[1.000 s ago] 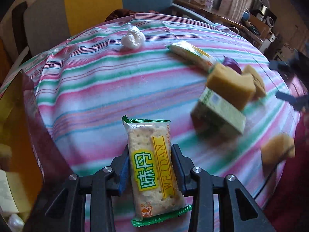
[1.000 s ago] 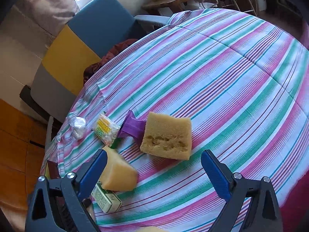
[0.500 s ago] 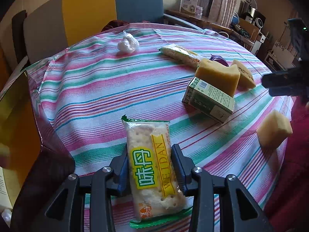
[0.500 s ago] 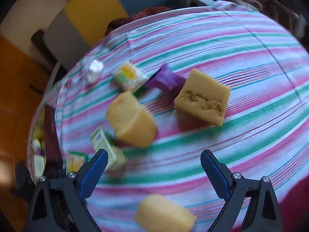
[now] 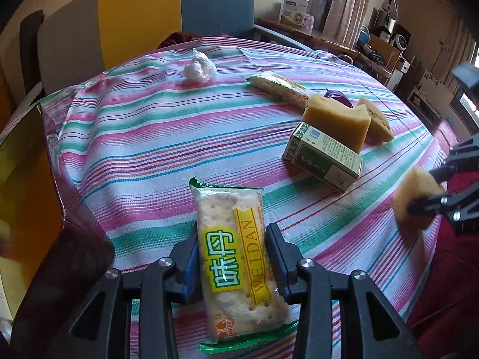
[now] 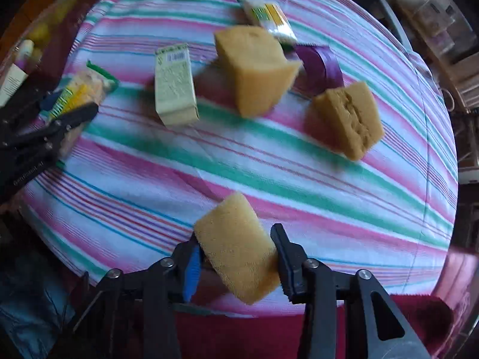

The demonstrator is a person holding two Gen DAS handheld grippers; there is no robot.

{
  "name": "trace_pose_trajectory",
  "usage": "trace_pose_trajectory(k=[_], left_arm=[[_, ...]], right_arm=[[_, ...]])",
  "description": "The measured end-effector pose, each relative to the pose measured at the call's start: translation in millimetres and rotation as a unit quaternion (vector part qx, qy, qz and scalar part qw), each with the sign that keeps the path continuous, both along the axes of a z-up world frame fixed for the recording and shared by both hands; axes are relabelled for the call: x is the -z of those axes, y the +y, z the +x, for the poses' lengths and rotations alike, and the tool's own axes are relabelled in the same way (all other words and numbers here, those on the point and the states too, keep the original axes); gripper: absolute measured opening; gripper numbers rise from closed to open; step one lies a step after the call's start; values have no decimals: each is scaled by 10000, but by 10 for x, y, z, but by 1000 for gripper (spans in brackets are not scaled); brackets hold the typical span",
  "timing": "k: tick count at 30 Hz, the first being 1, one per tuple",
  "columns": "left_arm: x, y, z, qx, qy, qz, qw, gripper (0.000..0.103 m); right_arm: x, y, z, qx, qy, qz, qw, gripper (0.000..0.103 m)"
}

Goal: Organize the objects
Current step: 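Grasp a yellow sponge with the right gripper while the left holds the packet, then carry the WEIDAN packet into the gold tray and open the left gripper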

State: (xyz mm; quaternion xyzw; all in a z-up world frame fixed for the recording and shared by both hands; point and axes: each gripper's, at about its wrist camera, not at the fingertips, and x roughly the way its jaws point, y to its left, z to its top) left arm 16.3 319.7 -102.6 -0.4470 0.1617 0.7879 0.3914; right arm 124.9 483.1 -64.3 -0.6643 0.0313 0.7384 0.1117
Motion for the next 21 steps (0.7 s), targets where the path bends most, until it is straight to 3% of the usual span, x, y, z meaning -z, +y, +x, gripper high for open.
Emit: trace_pose_trajectory(k=[4,11,16,21], left_arm=[[-1,4,13,-16,26,-1,10000,42],[5,-13,26,-5,64,29,10000,42],[9,-12,54,5,149,30,9999,42],[14,0,76,-46,247,-7,9997,42]], right_arm=[[-123,107,-101,435,523,26,9977,39],[73,503,-162,1787,1014,-324,9781,39],[106,503,-83,1788,1378,-329,9736,34],[91,520,-43,1755,1419,-290,9738,34]])
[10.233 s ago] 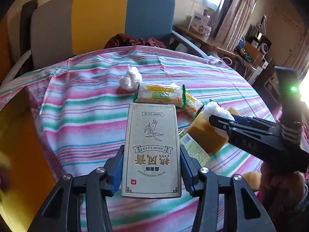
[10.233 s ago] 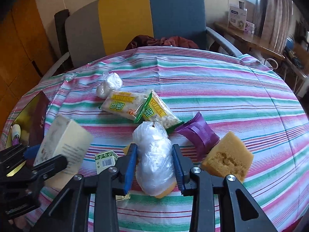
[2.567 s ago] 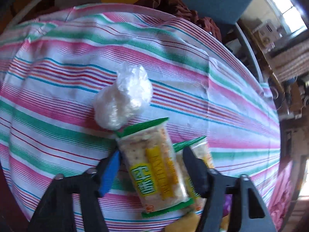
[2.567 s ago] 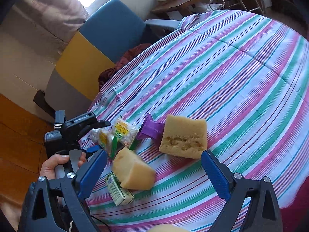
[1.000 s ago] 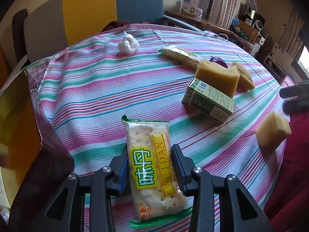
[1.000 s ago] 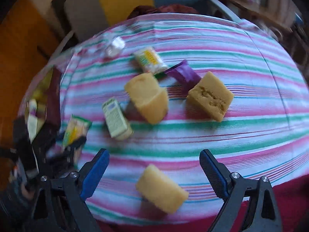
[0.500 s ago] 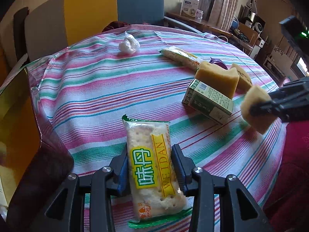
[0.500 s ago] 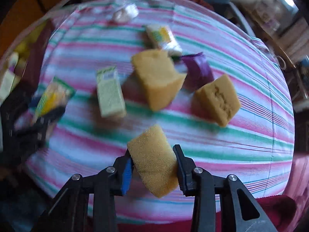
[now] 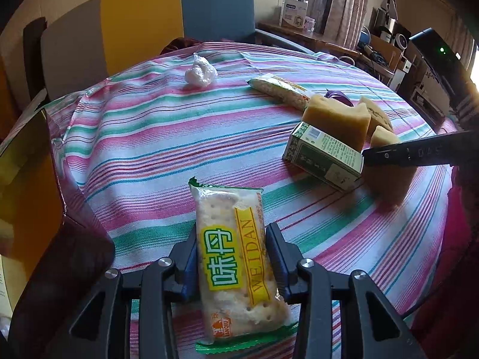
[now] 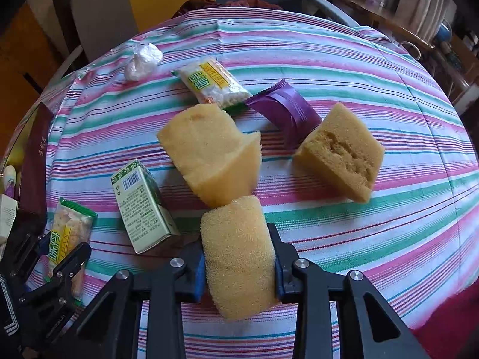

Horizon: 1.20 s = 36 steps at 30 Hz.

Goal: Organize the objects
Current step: 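Carry the WEIDAN packet into the gold tray and open the left gripper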

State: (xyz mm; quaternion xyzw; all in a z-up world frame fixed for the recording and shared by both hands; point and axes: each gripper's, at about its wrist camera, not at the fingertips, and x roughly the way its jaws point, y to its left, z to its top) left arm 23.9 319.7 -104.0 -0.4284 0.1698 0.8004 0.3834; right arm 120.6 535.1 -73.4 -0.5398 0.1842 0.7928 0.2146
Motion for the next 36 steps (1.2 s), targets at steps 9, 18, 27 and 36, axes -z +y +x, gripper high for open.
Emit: trace_pose_trajectory(k=[9,18,27,36], left_arm=[[2,5,33,-3,139,-41,9999,42],[4,13,46,-1,200,-61,9998,41],[-166,-113,-60,-150,-371,411,9984,33],[-1054,-845,-636,-926,-515,1495,9831,32]], right_arm=[[-8,-69,-36,-35,-5,42,10000,34],[9,-77,-63,-65,-16,64,10000,34],[4,-59,-70,-62,10,40,10000,34],[6,-67,-96,-54,21,52,10000,34]])
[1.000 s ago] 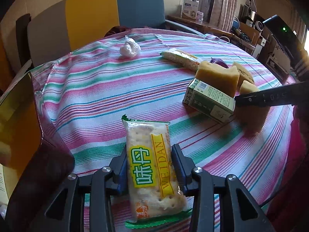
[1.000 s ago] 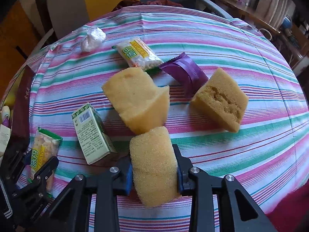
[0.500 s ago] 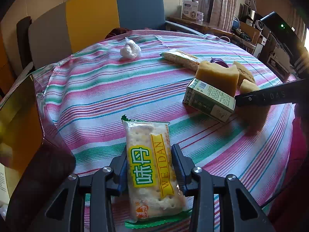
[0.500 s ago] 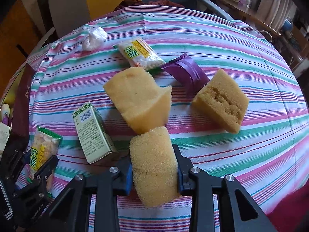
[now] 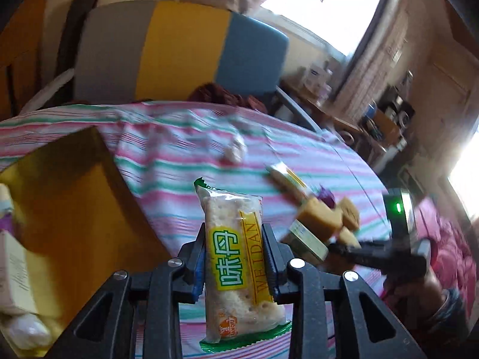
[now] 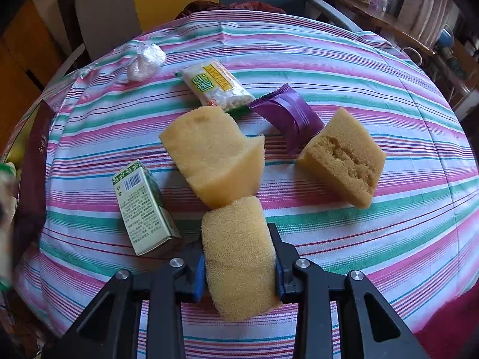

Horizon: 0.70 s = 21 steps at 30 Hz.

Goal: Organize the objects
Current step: 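Carry the WEIDAN packet into the gold tray and open the left gripper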

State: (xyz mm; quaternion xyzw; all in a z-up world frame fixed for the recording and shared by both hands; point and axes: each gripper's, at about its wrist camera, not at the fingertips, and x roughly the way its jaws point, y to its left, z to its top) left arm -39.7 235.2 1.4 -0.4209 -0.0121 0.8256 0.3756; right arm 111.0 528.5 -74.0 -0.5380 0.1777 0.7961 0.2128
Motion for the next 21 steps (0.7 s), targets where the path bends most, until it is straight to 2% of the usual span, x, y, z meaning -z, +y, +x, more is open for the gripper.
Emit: trace_pose_trajectory(k=[3,6,8,11,16,19,21], left_arm=[[-91,-432,-432,-710,-121,-64,9974,32],[5,-813,-882,-1376,-329,-301,9895,32],[168,-1088,-1239,-1874,-730,-337,9790,31],[382,-1352,-1562,-2394,-1028,-478,9643,31],[635,-1578,-1926,-2975,-1141,-714,9452,32],[797,-1641,-2063,-3132,-1307,-837,9369,32],[898,-1677,-2142,-3153,-1463,-798,9343,32]], right_arm=[[-2,-2,-7,4,4,8,10000,34],[-2,-1,-11,-1,8,14,10000,34],[0,-1,-14,-4,8,17,10000,34],[0,-3,-12,-5,8,16,10000,34],[3,-3,-15,-7,8,14,10000,34],[4,-3,-11,-5,9,16,10000,35],[4,-2,-11,-6,8,20,10000,35]])
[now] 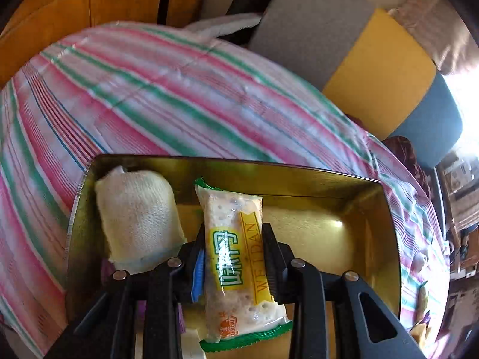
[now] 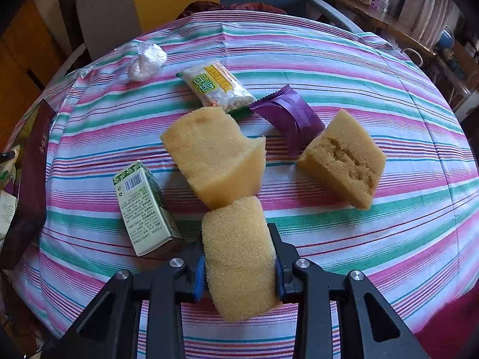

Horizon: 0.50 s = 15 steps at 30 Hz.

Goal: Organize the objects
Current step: 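Carry the WEIDAN packet into the gold tray and open the left gripper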

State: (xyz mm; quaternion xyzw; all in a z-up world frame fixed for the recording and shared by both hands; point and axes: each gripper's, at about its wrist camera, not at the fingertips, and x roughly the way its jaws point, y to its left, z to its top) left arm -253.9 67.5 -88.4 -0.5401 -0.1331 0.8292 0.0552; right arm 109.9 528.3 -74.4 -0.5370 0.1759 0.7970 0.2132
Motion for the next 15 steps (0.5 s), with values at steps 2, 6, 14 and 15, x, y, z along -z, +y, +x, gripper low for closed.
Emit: trace_pose_trajectory(k=[2,6,14,15], left_arm=[[72,10,-39,17,-102,25,9999,33],[109,4,-81,-11,-174,144,9997,40],[-441,39,320,275,789,-501,9952,41],[-530,66,463,362,1008,-613,9924,41]], right_arm=[[2,-2,-1,-5,-2,5,10000,35],[4,-8,-5,-11,-5,12,10000,35],[13,-3,-14,-41,7,41,10000,35],[12,-2,-18,-43,10,45,10000,35]])
